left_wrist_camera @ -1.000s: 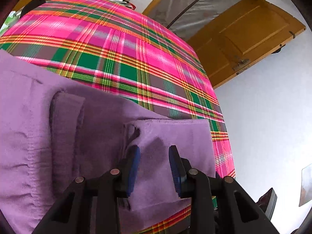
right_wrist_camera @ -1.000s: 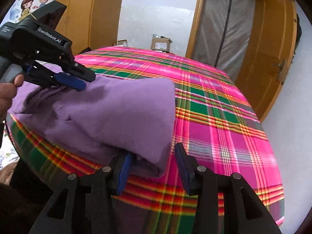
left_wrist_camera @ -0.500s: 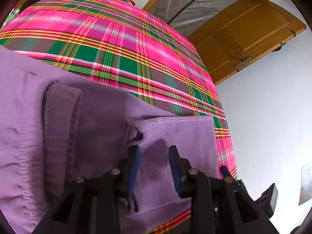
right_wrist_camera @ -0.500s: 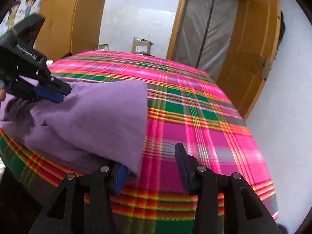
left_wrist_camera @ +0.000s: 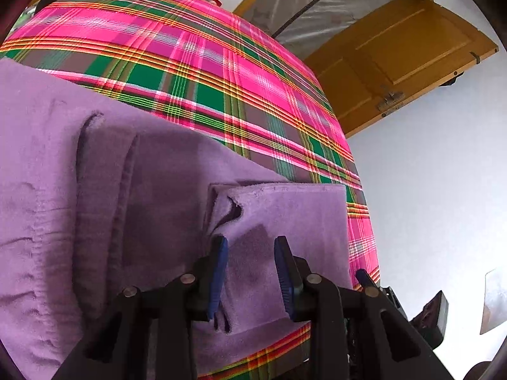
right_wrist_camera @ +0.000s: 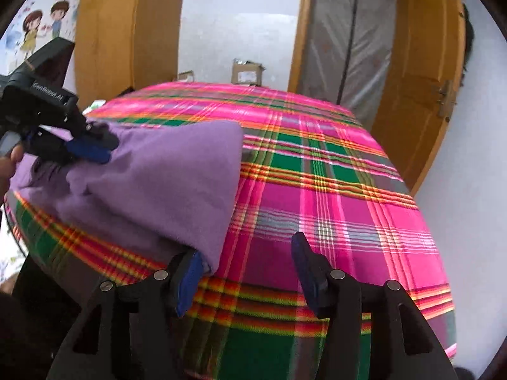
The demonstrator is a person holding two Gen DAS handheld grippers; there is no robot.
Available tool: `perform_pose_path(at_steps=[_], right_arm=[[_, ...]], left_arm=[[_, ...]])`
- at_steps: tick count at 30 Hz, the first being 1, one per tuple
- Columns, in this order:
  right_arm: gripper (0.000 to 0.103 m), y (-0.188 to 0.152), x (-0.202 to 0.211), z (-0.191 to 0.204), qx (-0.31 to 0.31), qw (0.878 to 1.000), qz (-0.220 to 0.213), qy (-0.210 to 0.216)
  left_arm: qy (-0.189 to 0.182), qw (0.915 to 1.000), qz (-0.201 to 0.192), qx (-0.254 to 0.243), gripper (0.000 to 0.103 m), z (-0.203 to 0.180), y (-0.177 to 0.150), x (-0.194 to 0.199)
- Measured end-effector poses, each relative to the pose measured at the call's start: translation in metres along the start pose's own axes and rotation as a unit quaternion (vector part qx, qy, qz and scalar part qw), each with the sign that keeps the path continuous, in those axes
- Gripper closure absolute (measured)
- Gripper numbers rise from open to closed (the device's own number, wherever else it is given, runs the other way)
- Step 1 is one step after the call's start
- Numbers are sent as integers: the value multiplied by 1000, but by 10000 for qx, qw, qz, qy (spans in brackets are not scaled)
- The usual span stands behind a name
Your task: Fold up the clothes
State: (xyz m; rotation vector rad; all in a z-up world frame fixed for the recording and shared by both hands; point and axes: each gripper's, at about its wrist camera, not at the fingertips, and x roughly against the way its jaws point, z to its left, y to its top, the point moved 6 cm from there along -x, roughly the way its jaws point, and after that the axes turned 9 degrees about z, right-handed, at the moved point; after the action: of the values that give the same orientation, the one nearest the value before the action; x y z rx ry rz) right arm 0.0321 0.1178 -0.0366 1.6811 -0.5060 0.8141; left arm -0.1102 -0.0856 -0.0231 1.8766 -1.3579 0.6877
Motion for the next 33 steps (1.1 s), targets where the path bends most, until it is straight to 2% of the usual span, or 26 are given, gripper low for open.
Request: perform_pose_path(at_steps=[4, 7, 9, 12, 14, 16, 19, 21, 27, 33], right_arm=[[48, 5, 20, -3, 31, 9995, -10, 321], [48, 19, 35, -6, -329, 9940, -283, 1007], [48, 30, 31, -9, -512, 9917, -368, 1122], [48, 57, 8, -3, -517, 9940, -400, 879], [52, 74, -4, -2, -581, 9932, -477, 894], [60, 87, -20, 0, -634, 9940, -317, 833], [66, 96, -41, 2, -653, 9938, -28, 896], [67, 96, -59, -1, -703, 9941, 309, 765], [67, 90, -82, -5, -941, 9894, 723, 833], [66, 93, -74, -8, -954, 9910, 689, 643]], left_arm=[[-2, 10000, -8, 20, 72, 0, 1, -2], [28, 10000, -10, 5, 72, -1, 2, -2], [43, 10000, -13, 11, 72, -1, 2, -3], [47, 10000, -5, 9, 72, -1, 1, -1], [25, 10000, -6, 37, 72, 0, 1, -1], [4, 10000, -3, 51, 72, 1, 1, -1], [-34, 10000, 9, 41, 72, 2, 1, -1], [-64, 10000, 11, 49, 72, 3, 1, -1], [-57, 10000, 39, 54, 72, 3, 4, -2], [-53, 10000, 44, 63, 72, 3, 3, -2]])
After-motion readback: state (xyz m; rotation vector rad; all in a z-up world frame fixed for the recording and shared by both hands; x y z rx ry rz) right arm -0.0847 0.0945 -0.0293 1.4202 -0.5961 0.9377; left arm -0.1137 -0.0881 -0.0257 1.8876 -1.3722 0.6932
